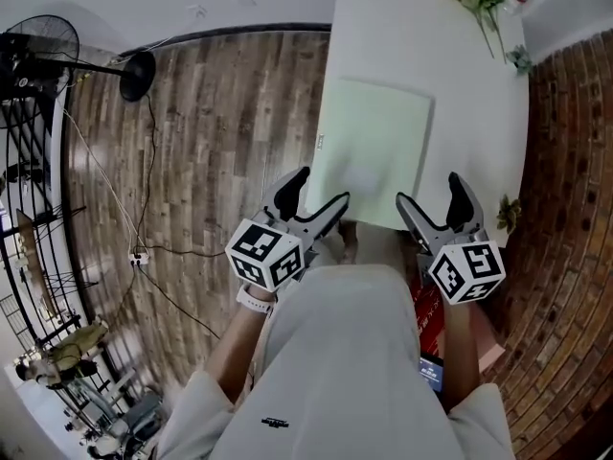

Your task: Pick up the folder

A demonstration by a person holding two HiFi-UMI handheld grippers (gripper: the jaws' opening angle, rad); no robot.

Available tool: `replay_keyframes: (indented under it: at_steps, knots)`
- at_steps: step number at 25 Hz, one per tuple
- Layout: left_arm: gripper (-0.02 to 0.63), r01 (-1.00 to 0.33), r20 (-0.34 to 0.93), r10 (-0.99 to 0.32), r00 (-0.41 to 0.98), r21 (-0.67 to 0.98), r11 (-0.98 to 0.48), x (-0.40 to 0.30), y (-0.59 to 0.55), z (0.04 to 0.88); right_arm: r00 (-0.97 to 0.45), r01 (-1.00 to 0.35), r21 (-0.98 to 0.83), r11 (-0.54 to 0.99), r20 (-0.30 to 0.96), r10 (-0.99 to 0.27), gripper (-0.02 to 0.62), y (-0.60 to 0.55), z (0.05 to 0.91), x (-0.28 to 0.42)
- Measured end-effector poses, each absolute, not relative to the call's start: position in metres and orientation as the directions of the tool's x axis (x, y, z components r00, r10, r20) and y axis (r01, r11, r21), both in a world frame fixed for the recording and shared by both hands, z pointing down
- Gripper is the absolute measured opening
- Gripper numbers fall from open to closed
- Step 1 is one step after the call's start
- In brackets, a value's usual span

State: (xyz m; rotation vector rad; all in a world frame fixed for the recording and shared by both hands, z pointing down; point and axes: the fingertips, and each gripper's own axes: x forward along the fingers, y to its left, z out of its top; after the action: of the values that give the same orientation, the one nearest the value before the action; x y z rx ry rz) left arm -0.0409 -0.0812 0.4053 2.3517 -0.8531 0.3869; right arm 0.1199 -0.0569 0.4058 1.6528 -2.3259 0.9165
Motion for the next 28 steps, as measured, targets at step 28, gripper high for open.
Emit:
replay_keyframes:
  at_steps: [28]
  knots:
    - [0.345,-0.726,0.615,-0.403,0.678,0.474,-0.499,-0.042,-0.126,0.508,-0.456,-0.843,-0.523,0.125,0.573,-0.681,0.468,-0.12,0.536,0.154]
